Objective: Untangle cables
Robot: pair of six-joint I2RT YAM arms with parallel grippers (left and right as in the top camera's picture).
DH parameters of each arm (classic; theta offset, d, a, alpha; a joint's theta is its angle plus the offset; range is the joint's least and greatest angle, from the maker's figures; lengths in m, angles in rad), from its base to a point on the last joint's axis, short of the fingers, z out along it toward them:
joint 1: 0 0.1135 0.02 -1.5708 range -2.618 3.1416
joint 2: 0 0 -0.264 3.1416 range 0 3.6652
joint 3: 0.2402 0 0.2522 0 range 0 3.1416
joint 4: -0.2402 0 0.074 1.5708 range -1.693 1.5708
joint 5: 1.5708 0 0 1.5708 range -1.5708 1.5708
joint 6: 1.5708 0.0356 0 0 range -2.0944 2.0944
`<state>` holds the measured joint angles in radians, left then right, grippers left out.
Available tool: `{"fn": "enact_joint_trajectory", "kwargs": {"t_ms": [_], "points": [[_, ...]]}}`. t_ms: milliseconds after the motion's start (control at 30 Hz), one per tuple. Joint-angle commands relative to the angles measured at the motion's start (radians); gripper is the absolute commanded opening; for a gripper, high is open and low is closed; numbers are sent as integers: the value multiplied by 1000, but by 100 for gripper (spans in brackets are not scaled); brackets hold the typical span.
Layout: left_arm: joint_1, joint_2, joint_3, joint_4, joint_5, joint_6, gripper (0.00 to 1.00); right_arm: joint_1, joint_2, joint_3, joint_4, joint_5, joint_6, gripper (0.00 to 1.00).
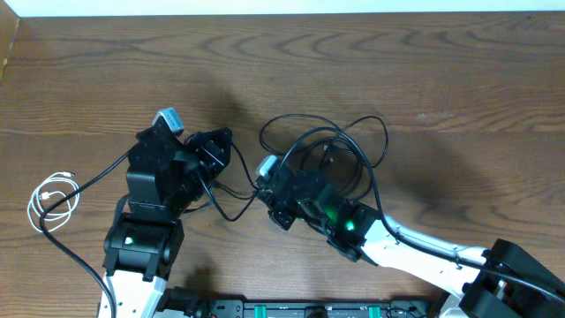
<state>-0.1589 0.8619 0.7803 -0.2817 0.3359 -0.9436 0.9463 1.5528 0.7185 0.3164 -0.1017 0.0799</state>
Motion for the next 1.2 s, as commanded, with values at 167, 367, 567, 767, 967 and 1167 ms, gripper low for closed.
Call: {"fn": "enact_joint_trajectory", "kwargs": {"t_ms": [167, 367, 567, 767, 967, 1167], "points": [[3, -5, 10, 41, 120, -20, 8, -8, -23, 3, 24, -13, -6, 23], [3, -5, 10, 43, 131, -19, 8, -19, -23, 3, 27, -1, -6, 1], [3, 4, 9, 10, 6, 124, 8, -36, -52, 4, 19, -7, 32, 1], [3, 41, 9, -174, -225, 263, 46, -69, -184, 18, -76, -2, 32, 1], [3, 116, 9, -283, -258, 263, 83, -120, -283, 20, -168, -6, 71, 1], [3, 191, 9, -336, -105, 301, 91, -145, -288, 20, -216, -9, 146, 1]]}}
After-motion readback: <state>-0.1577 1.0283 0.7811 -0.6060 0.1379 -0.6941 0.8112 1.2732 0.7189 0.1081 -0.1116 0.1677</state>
